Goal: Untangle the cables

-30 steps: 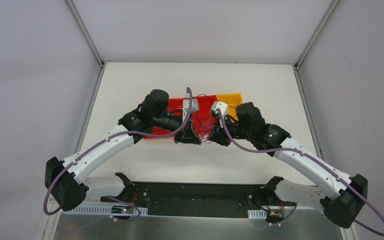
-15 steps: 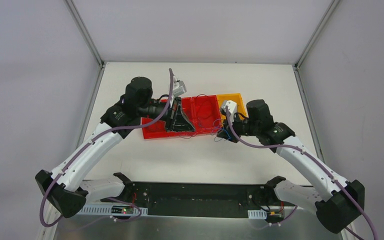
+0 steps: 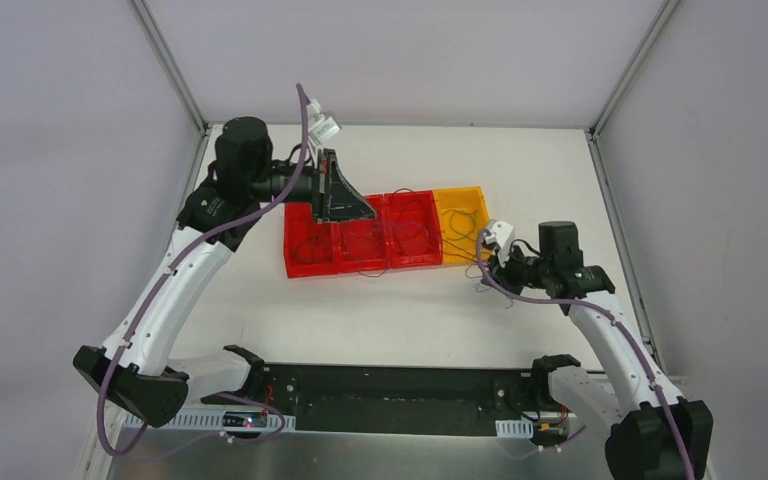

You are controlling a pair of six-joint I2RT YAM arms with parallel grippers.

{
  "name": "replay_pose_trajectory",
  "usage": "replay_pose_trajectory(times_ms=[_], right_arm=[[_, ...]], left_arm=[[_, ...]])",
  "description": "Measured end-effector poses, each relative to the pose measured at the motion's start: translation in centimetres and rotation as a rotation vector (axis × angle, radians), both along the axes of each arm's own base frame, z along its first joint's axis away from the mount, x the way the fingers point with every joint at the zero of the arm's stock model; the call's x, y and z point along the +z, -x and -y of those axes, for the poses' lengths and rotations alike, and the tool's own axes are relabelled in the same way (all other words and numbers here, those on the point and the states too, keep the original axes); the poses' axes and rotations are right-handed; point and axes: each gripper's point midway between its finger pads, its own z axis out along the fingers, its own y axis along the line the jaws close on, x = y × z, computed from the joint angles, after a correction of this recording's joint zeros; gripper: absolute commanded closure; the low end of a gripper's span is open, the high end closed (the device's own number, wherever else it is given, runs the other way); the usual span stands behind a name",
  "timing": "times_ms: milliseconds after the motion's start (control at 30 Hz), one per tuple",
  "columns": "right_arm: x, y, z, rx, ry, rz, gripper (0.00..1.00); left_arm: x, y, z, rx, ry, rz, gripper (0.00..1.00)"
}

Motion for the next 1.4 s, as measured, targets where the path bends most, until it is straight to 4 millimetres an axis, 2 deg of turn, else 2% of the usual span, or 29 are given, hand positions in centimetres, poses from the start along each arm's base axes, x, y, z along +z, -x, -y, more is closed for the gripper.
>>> replay_pose_trajectory(times_ms=[67, 133, 233, 367, 567, 600, 633, 733, 800, 867, 933, 1000, 1067, 1167, 1267, 1400], right_arm=[[-2.0, 0.6, 2.0, -0.043, 0.06, -0.05, 1.0], [-5.5, 2.4, 4.8, -0.101, 0.161, -0.165, 1.0], [-8.2, 4.7, 7.5, -0.153, 0.241, -0.287, 1.0], [-9.1, 5.7, 9.5, -0.18, 0.284, -0.34, 1.0], [-9.7, 6.1, 10.7, -0.167, 0.318, -0.358, 1.0], [-9.8, 6.1, 10.9, -0.165, 0.325, -0.361, 0.95], [-9.9, 6.1, 11.1, -0.164, 0.331, -0.364, 0.86], [-10.1, 6.2, 11.3, -0.156, 0.339, -0.373, 0.47], [-10.2, 6.4, 11.4, -0.152, 0.344, -0.382, 0.31], [-10.0, 6.7, 11.4, -0.15, 0.345, -0.399, 0.22], [-9.0, 6.7, 11.4, -0.154, 0.339, -0.41, 0.1], [-7.0, 6.1, 11.1, -0.159, 0.319, -0.4, 0.04], [-3.8, 4.9, 10.5, -0.166, 0.276, -0.353, 0.03], [2.0, 3.3, 8.7, -0.182, 0.167, -0.255, 0.11], [6.6, 2.2, 5.2, -0.176, 0.032, -0.187, 0.12], [9.5, 1.6, -1.0, -0.12, -0.142, -0.164, 0.03]], left_arm=[[1.4, -0.8, -0.5, 0.029, 0.031, 0.02, 1.0], [4.0, -1.9, -1.4, 0.07, 0.09, 0.07, 1.0], [8.0, -3.4, -2.7, 0.131, 0.17, 0.16, 1.0], [11.6, -4.2, -3.6, 0.152, 0.231, 0.255, 1.0], [13.7, -5.9, -3.2, 0.146, 0.253, 0.315, 1.0], [14.0, -6.3, -3.2, 0.151, 0.255, 0.322, 1.0], [14.4, -6.8, -3.2, 0.156, 0.258, 0.33, 1.0], [15.4, -8.0, -3.2, 0.181, 0.273, 0.359, 1.0], [15.9, -8.7, -3.2, 0.198, 0.287, 0.37, 1.0], [16.5, -9.2, -3.1, 0.2, 0.313, 0.36, 1.0], [16.7, -9.4, -2.9, 0.195, 0.332, 0.337, 1.0], [16.6, -9.5, -2.5, 0.187, 0.346, 0.315, 1.0], [16.4, -9.1, -1.8, 0.168, 0.354, 0.295, 1.0], [15.7, -8.3, -0.4, 0.126, 0.36, 0.269, 1.0], [15.1, -7.9, 0.4, 0.102, 0.36, 0.248, 1.0], [15.1, -7.6, 0.5, 0.097, 0.362, 0.244, 1.0]])
